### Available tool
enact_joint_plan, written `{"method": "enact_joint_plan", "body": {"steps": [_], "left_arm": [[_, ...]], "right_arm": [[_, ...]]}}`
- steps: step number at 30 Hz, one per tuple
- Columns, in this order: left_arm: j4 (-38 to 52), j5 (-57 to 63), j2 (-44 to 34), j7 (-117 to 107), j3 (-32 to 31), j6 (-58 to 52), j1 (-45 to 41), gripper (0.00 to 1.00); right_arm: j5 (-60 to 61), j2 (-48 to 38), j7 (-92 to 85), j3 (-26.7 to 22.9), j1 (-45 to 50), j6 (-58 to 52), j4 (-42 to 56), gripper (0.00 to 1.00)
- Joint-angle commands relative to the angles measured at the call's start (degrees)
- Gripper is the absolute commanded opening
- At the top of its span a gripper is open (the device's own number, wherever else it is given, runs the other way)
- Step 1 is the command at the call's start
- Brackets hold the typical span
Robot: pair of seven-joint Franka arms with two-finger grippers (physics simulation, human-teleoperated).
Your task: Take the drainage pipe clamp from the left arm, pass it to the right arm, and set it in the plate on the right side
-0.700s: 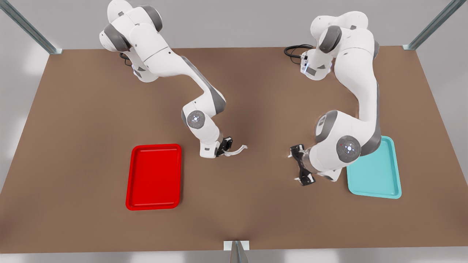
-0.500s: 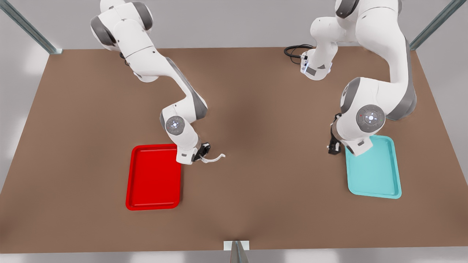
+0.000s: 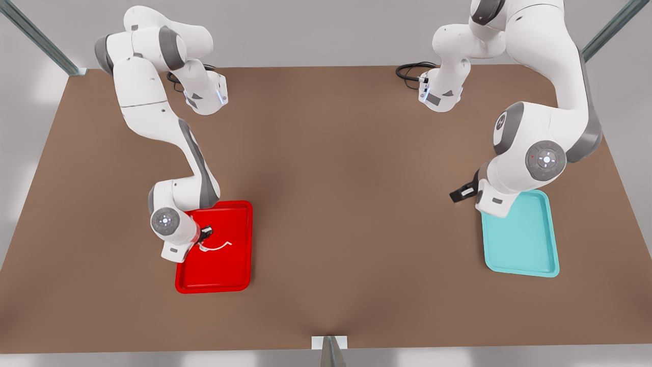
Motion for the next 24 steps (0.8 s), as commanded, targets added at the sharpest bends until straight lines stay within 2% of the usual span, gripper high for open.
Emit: {"method": "enact_joint_plan", "body": {"steps": [1,7,8,12,17,20,24], "left_arm": [[0.0,0.8,-0.1,39.9,0.0,-0.4,-0.1,1.00],[0.0,1.8,-0.2,39.9,-0.1,0.0,-0.1,1.00],[0.0,1.8,-0.2,39.9,-0.1,-0.1,-0.1,1.00],[-0.4,2.0,-0.5,39.8,-0.1,-0.2,-0.1,1.00],[-0.4,2.1,-0.5,39.8,-0.6,-0.2,0.1,1.00],[-0.3,2.1,-0.5,39.9,-0.6,-0.2,0.1,1.00],[-0.3,2.1,-0.5,39.9,-0.6,-0.2,0.2,1.00]], "right_arm": [[0.7,0.1,-8.7,0.0,-0.1,0.6,0.1,1.00],[0.7,-1.0,-8.2,0.1,0.0,-1.0,0.5,1.00],[0.9,-2.0,-8.2,0.2,0.0,-3.8,1.3,1.00],[1.8,-5.1,-0.7,0.6,1.1,-28.1,12.9,1.00],[2.0,-19.8,15.3,0.4,2.2,-43.4,13.7,1.00],[4.3,-25.7,21.9,0.0,1.7,-48.9,14.9,1.00],[4.4,-26.2,20.9,-0.1,0.9,-49.0,14.7,1.00]]}}
